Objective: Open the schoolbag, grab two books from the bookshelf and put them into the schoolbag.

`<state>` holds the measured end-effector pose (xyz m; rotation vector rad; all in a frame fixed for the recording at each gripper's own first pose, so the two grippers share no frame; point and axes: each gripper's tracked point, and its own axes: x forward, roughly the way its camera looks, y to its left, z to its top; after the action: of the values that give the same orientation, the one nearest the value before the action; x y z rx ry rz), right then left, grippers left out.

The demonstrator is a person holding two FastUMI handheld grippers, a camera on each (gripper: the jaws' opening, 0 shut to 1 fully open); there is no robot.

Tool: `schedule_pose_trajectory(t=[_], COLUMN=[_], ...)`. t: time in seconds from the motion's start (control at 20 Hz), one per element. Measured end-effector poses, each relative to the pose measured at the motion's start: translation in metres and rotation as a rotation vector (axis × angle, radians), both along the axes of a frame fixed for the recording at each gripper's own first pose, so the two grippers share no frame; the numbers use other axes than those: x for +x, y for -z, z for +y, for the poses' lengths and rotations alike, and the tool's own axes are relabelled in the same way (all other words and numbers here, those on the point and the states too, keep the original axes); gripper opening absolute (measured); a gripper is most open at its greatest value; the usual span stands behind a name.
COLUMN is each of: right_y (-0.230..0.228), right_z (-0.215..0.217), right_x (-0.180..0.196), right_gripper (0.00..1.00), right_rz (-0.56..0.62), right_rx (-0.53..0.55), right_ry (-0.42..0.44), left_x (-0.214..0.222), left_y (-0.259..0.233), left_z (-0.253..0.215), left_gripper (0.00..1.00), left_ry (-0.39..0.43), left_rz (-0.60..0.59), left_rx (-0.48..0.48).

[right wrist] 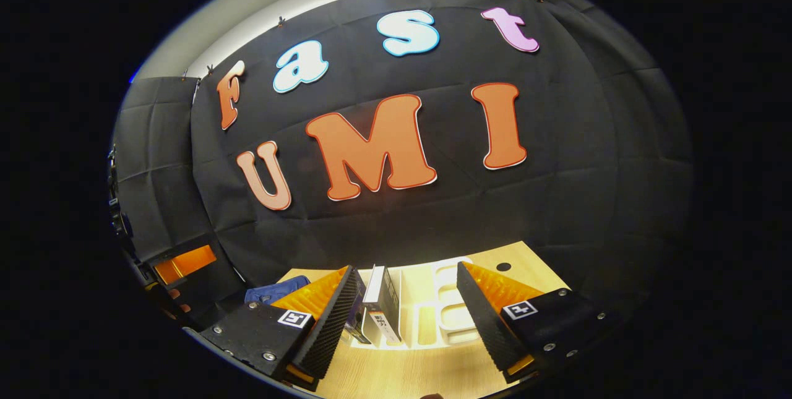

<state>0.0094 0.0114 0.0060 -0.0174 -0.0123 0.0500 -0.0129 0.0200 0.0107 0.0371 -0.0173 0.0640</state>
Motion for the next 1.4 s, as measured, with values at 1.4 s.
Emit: schedule_pose_trajectory(t=[1.4], right_y=[0.018], right_z=[0.013], right_x=[0.025], right_gripper=[0.96], right_rz=[0.052], right_rx=[-0.025], right_ry=[0.096], left_x=[0.048], left_y=[0.016], left_z=[0.02], left_gripper=[0.94], left_ry=[0.106], left_rz=[0.024], left_rx=[0.073])
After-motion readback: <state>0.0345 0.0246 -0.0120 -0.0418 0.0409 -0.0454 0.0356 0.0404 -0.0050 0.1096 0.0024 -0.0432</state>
